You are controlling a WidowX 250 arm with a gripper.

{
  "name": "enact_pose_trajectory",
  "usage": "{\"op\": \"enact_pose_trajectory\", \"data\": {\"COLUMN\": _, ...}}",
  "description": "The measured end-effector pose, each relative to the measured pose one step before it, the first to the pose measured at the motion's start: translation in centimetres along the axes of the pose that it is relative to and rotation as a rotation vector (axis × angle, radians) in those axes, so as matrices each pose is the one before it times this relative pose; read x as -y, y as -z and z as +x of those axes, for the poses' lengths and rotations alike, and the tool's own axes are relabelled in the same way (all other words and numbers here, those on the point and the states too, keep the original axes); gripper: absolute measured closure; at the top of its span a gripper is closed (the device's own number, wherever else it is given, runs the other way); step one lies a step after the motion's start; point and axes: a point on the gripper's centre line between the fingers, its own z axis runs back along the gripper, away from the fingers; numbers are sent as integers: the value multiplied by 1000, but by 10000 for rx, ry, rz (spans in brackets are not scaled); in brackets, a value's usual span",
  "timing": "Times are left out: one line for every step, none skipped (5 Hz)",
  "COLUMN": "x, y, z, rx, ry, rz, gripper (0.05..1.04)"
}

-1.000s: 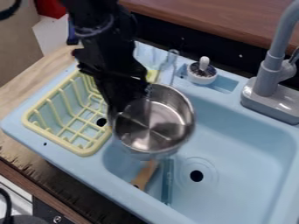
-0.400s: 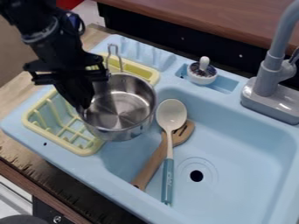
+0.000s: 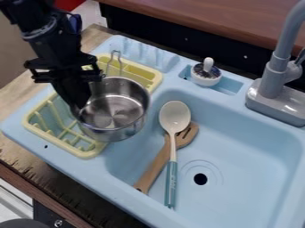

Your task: Moved the silver pan to the top left side of the sink

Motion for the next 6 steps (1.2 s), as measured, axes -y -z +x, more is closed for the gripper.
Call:
{"op": "enact_pose_trajectory", "data": {"x": -421, "y": -127, "z": 380, "rx": 342, "ry": -222, "rz": -54, "gripper": 1027}}
{"op": "enact_pose_trajectory", "data": {"x": 159, "y": 494, "z": 166, "rx": -56, "ry": 47, "rz": -66, "gripper": 1027}}
{"op": "enact_pose_trajectory", "data": {"x": 670, "y": -34, "z": 952, "rx": 315, "ry": -68, "rz": -84, "gripper": 1027}}
{"op": "enact_pose_trajectory", "data": {"x": 968, "y": 93, "z": 1743, "rx": 172, "ry": -537, "rz": -182, "gripper": 1027}}
{"op": "enact_pose_trajectory", "data": {"x": 1130, "y": 69, "z": 1551, "rx": 219, "ry": -589, "rz": -167, "gripper": 1027}}
{"op": "enact_pose_trajectory", "data": {"x": 713, "y": 547, "z": 1234, "rx": 299, "ry": -536, "rz": 270, "gripper": 1027}}
